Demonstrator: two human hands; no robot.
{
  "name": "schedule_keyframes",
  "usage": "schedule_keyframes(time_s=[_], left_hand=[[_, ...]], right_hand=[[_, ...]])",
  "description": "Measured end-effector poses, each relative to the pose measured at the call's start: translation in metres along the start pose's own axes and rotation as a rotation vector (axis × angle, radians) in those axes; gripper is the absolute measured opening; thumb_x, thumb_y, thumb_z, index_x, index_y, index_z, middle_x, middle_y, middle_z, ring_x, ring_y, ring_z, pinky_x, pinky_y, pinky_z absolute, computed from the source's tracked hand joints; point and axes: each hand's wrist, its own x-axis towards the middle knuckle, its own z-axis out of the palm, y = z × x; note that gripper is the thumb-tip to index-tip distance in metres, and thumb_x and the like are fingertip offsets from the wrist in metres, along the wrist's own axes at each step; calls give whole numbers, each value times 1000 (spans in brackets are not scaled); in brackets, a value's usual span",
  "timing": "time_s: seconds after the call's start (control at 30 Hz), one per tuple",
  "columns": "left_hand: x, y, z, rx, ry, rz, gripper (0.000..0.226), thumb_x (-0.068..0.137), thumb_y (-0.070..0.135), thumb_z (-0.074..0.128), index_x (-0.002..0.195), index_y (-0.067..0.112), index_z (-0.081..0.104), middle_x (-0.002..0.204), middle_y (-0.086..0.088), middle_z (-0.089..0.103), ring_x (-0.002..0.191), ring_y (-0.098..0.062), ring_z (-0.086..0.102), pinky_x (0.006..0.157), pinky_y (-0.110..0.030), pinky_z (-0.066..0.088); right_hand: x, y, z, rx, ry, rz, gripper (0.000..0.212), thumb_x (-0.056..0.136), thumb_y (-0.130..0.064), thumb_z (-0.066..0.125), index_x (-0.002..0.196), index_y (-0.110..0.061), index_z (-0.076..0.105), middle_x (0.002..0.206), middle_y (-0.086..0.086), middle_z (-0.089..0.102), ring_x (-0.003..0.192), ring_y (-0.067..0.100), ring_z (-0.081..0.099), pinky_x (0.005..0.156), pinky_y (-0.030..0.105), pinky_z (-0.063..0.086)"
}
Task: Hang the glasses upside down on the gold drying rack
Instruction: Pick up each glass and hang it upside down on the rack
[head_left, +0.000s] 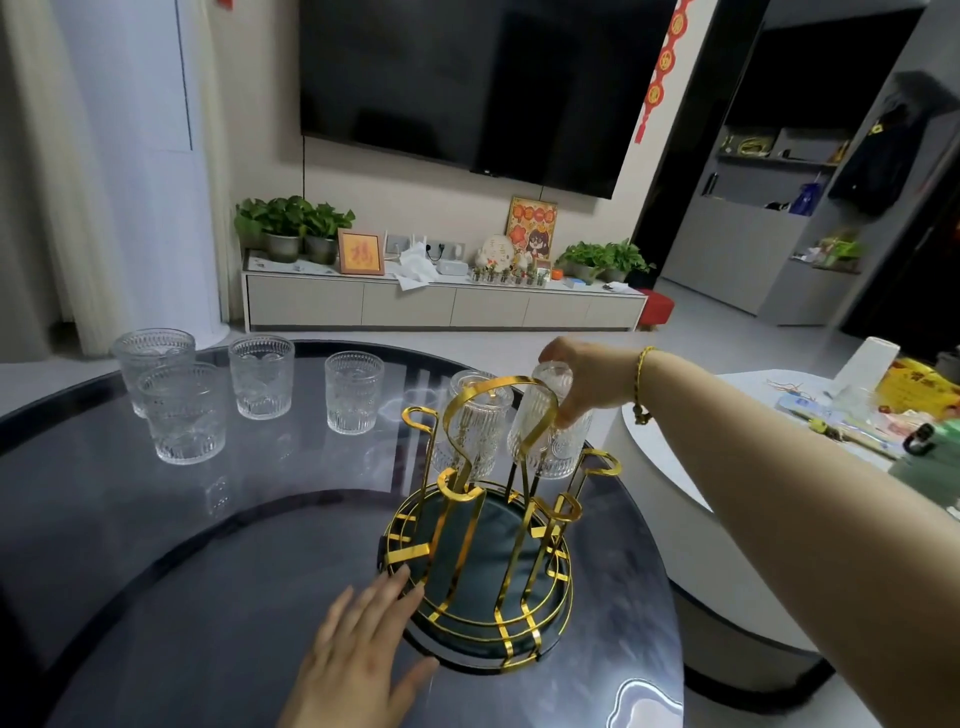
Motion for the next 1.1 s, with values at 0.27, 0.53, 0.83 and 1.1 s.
schedule_keyframes(time_s=[0.27,0.53,0.83,1.1], left_hand=[[1,-4,2,2,-89,-41,59,89,54,-3,109,26,45,107,7,70,105,-8,57,111,-19,-7],[3,-3,-2,-55,-171,-47,60,89,55,-3,109,25,45,107,6,70,106,-11,57,111,-17,-7],[-1,1,-5,8,-297,-94,86,82,60,-12,109,26,62,122,2,63,105,-6,62,112,-20,-10],[-9,-3,-2,-304,-92,-182,61,91,48,35,140,35,2,152,10,-16,141,-11,-8,115,-30,-4]], right_hand=[[2,4,19,79,-18,-18,74,67,-10,71,128,-10,29,136,14,39,118,29,42,97,34,37],[7,6,29,81,-40,-4,76,68,-11,70,129,-11,26,135,15,40,117,30,42,98,38,39],[2,5,27,104,-62,16,80,70,-13,69,133,-10,20,141,16,34,124,32,37,105,40,34],[-47,-12,-9,17,371,-50,40,79,-12,59,118,-8,49,128,15,51,115,28,47,98,35,37]])
